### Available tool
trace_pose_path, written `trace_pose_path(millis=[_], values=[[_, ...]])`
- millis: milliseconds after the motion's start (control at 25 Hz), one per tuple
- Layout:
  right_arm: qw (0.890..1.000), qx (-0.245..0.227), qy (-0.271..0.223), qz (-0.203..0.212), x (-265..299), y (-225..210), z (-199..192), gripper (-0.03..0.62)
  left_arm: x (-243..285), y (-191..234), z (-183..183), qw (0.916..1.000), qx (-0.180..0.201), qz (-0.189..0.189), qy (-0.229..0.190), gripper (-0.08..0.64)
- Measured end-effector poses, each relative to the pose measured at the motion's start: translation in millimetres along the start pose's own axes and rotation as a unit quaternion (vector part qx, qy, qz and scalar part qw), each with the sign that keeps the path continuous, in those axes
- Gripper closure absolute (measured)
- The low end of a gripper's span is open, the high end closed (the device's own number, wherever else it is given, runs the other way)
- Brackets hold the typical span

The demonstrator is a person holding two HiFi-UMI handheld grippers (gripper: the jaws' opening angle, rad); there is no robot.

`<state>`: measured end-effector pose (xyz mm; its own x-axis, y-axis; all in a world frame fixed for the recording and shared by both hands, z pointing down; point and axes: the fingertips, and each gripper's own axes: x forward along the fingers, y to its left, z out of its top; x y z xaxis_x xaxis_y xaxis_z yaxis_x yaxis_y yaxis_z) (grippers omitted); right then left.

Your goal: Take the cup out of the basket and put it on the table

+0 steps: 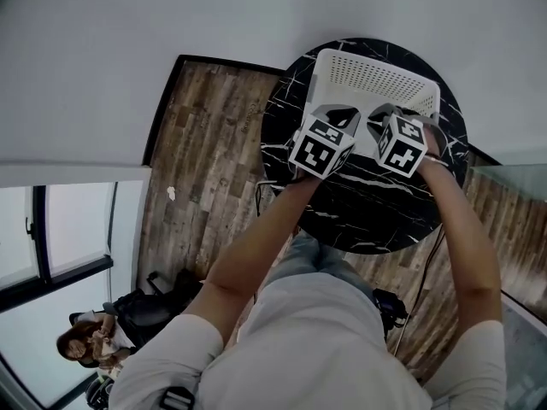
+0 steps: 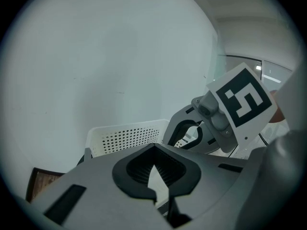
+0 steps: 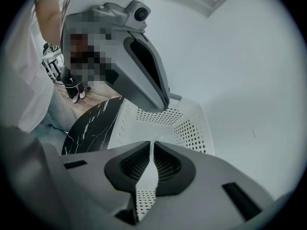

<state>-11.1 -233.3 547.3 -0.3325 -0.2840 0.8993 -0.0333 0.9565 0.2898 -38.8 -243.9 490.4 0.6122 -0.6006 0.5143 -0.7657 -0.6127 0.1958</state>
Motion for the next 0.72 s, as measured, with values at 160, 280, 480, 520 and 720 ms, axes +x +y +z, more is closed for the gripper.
trace_pose_path(millis=[160, 280, 480, 520, 720], values=[[1.000, -0.007, -0.007, -0.012, -22.2, 0.4, 8.9, 0.567, -10.7, -6.3, 4.3, 1.0000, 0.002, 0.001, -0.006, 0.561], [1.000, -0.010, -0.013, -0.021, -35.4, 1.4, 12.3, 0.568, -16.2, -10.7, 5.8, 0.9999, 0.003, 0.003, -0.010, 0.561], [0.999, -0.014, -0.017, -0.032, -52.9, 7.5, 14.4, 0.568, -24.1, -18.6, 5.5, 0.9999, 0.007, 0.005, -0.012, 0.561], [0.999, -0.016, -0.017, -0.033, -56.4, 9.0, 15.0, 0.568, -25.8, -20.2, 5.8, 0.9999, 0.007, 0.006, -0.013, 0.561], [0.999, -0.021, -0.023, -0.040, -74.4, 18.0, 20.4, 0.568, -32.7, -30.8, 5.7, 0.9998, 0.010, 0.004, -0.018, 0.561]])
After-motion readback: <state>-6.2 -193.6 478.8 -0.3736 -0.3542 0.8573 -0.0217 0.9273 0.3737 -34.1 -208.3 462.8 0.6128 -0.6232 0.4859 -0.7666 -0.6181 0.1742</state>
